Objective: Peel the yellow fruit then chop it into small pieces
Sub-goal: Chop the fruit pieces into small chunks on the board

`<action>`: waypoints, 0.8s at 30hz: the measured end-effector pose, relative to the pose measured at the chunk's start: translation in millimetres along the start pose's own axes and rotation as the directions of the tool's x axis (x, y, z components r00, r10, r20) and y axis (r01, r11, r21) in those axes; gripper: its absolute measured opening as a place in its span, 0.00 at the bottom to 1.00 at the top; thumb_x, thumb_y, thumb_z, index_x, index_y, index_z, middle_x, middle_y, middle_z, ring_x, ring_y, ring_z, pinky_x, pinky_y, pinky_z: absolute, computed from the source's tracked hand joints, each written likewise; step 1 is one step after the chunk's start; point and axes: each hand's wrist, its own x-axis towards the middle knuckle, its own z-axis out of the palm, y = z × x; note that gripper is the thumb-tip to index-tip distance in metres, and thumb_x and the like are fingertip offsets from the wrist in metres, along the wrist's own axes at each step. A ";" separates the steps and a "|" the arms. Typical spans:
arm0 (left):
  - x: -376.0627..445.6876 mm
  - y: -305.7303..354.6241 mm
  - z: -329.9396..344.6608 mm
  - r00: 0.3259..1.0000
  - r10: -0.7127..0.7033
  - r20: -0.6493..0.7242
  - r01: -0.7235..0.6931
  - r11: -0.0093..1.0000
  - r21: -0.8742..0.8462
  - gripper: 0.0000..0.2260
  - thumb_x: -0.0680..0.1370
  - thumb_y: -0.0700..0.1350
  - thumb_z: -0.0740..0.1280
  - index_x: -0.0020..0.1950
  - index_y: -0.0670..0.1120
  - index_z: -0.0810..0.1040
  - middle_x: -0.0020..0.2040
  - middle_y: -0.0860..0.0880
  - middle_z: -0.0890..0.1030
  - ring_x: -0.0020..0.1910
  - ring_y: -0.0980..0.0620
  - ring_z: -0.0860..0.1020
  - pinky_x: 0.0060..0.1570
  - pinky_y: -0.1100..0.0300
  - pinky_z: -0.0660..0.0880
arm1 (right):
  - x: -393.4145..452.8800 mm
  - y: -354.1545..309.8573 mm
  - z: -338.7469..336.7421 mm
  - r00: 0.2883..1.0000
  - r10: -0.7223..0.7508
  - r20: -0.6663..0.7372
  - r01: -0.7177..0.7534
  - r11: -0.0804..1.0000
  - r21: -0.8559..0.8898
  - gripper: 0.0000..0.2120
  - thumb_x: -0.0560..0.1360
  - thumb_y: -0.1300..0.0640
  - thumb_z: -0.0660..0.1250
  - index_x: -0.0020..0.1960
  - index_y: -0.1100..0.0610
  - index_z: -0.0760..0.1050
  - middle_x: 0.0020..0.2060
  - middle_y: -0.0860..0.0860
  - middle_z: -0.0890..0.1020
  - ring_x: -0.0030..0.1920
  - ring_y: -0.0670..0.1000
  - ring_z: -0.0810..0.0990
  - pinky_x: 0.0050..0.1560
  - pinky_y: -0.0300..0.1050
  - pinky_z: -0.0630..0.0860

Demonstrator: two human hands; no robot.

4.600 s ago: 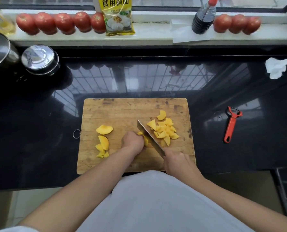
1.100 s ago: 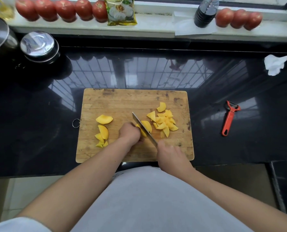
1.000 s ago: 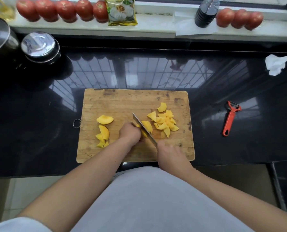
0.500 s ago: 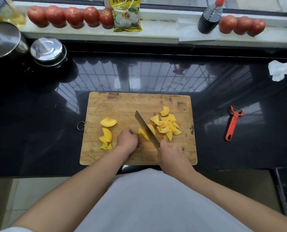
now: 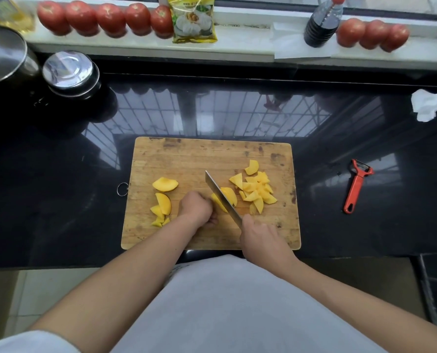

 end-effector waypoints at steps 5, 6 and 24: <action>-0.3 0.2 0.6 1.000 0.001 -0.008 -0.001 1.000 0.014 0.10 0.85 0.41 0.61 0.46 0.42 0.77 0.40 0.39 0.86 0.35 0.43 0.87 0.37 0.49 0.86 | 0.4 0.9 0.6 1.000 -0.005 -0.004 0.005 1.000 -0.002 0.04 0.83 0.61 0.56 0.52 0.52 0.65 0.38 0.49 0.76 0.39 0.53 0.78 0.37 0.49 0.76; -0.8 0.6 0.7 1.000 0.001 -0.009 0.000 1.000 0.017 0.10 0.85 0.41 0.61 0.46 0.42 0.78 0.40 0.39 0.86 0.35 0.43 0.87 0.37 0.49 0.86 | 0.3 1.1 0.9 1.000 -0.004 0.000 0.004 1.000 -0.001 0.04 0.83 0.61 0.56 0.52 0.52 0.65 0.38 0.49 0.76 0.39 0.53 0.78 0.38 0.50 0.78; -8.9 9.3 -0.5 0.998 -0.054 0.011 0.055 0.998 -0.030 0.12 0.83 0.36 0.61 0.41 0.36 0.77 0.40 0.35 0.85 0.38 0.36 0.86 0.41 0.42 0.85 | 23.9 -10.5 5.7 0.977 0.021 -0.211 0.006 0.992 0.126 0.06 0.84 0.61 0.56 0.49 0.52 0.64 0.37 0.53 0.78 0.37 0.58 0.78 0.36 0.58 0.78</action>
